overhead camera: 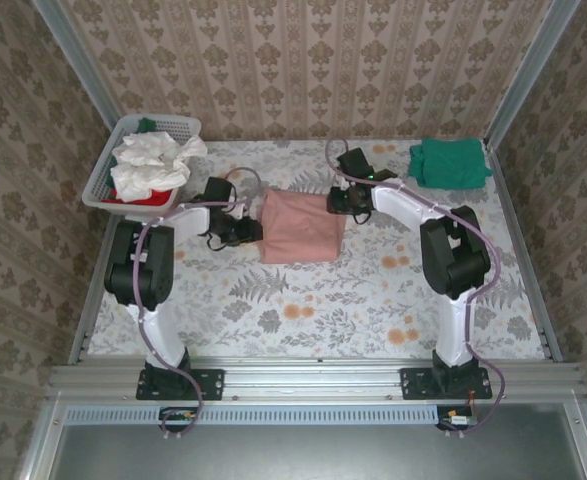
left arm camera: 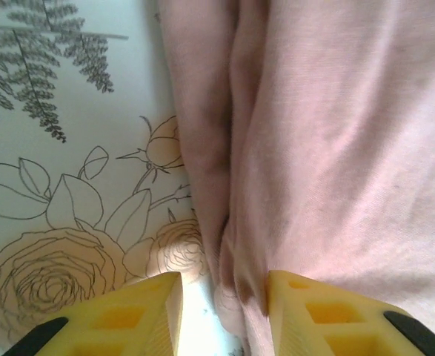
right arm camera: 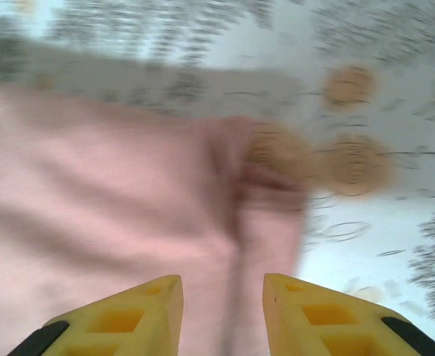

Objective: Fold and stack the t-shirts

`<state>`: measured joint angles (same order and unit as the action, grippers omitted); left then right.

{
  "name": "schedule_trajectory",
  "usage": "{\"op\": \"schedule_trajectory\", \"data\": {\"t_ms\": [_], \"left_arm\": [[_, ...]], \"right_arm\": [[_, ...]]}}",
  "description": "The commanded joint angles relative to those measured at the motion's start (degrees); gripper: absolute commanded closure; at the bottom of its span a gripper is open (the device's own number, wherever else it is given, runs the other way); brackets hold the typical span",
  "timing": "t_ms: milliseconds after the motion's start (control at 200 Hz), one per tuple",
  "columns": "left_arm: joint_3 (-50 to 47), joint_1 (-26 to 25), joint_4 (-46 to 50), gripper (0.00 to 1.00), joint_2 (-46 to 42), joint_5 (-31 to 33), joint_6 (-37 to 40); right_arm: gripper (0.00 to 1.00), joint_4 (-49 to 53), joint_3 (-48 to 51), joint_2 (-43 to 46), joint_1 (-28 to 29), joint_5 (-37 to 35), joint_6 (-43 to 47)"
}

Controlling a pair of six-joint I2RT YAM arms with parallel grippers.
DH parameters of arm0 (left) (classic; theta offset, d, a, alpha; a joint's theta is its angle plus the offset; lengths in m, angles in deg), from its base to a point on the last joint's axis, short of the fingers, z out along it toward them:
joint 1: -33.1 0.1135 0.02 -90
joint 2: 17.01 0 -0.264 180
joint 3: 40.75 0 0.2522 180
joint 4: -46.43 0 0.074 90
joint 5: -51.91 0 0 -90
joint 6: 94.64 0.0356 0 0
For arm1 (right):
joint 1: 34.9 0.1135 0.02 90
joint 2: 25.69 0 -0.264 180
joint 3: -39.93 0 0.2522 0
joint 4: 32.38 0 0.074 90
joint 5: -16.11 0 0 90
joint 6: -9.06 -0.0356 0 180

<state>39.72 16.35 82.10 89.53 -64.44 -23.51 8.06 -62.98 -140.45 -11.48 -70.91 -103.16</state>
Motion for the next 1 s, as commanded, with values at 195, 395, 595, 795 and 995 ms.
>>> {"op": "schedule_trajectory", "data": {"t_ms": [195,395,595,795,995], "left_arm": [[24.87,-3.72,-0.05,0.66,12.38,-2.75,-3.66],[36.45,-2.03,2.26,0.70,25.30,-4.56,-5.91],[33.31,0.06,3.49,0.71,27.40,-1.77,-4.68],[28.46,1.11,2.98,0.71,21.53,-1.16,-3.27],[18.39,0.11,0.48,0.70,13.28,-1.24,-2.10]], "right_arm": [[0.70,-2.09,-9.71,-9.98,3.02,-0.47,-4.47],[0.72,-1.65,-11.00,-13.51,0.13,-0.43,-8.22],[0.70,0.14,-10.47,-11.05,-1.71,-1.24,-5.67],[0.59,0.17,-4.71,-0.49,1.96,-4.18,-3.48],[0.55,-5.70,8.64,6.72,10.93,-3.22,-7.55]]}}
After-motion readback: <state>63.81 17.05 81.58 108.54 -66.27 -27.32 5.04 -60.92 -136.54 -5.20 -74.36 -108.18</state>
